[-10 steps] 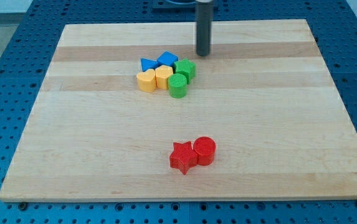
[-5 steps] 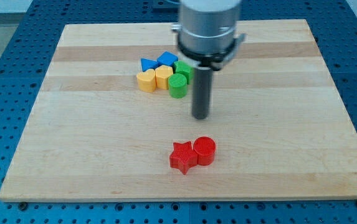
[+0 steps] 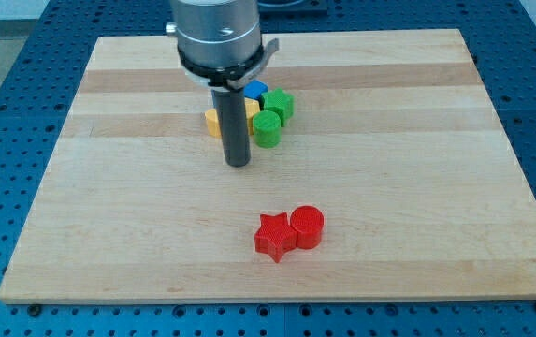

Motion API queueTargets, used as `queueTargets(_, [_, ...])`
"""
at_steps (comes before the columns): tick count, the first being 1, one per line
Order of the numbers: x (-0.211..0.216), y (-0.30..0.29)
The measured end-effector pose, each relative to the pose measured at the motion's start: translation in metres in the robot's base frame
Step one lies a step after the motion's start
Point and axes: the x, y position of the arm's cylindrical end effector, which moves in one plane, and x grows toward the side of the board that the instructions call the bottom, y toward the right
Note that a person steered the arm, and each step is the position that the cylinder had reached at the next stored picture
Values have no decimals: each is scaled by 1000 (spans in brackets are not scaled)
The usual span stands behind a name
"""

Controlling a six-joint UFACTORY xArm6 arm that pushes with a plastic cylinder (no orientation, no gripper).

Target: Slightly push the green circle into the green star

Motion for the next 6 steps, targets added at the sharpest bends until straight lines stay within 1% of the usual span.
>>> queueTargets(2, [-23,26])
queueTargets(6, [-17,29])
